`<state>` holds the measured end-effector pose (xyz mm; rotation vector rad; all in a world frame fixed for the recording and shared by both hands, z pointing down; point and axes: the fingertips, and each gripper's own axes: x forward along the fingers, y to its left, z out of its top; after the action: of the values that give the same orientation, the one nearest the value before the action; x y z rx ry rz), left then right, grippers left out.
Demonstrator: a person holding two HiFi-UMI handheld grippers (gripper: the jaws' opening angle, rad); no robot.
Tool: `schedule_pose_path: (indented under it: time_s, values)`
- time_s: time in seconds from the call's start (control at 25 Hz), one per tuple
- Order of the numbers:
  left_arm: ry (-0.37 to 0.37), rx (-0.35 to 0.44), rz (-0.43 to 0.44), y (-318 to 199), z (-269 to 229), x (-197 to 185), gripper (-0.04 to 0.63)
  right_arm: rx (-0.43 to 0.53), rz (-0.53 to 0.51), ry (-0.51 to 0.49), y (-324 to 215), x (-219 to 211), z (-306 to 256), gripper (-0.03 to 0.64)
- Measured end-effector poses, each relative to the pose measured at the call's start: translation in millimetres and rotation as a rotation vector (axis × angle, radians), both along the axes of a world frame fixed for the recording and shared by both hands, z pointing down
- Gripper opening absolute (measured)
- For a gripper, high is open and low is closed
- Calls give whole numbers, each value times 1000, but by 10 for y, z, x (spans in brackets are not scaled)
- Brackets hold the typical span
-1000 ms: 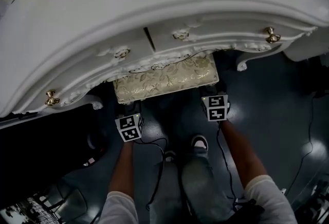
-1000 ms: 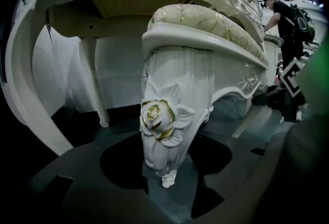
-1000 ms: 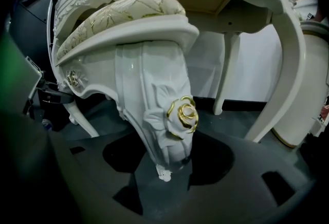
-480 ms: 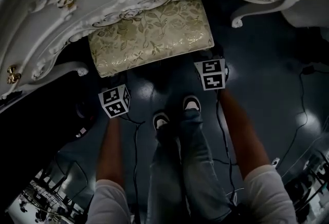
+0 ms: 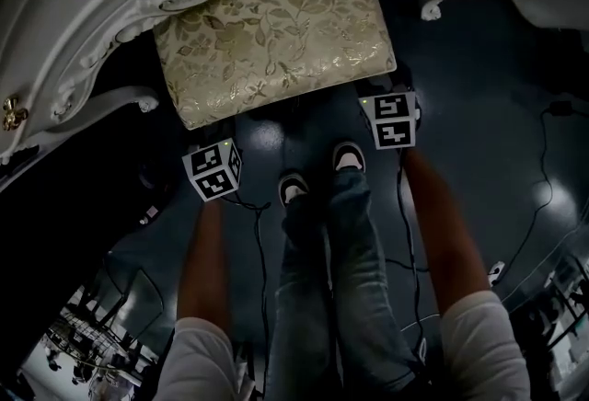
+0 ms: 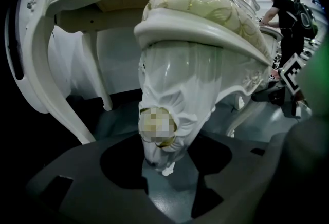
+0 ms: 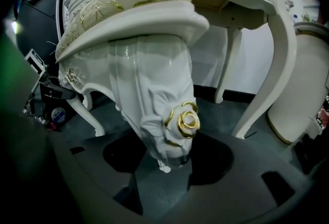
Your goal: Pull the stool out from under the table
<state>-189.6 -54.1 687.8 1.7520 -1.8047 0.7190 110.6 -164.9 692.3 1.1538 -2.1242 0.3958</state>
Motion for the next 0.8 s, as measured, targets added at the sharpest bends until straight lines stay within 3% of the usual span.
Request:
schedule_pose_path:
  time_s: [0.8]
  values:
    - [25, -113, 29, 55, 15, 14, 239, -82, -12, 47, 38, 8, 12, 239]
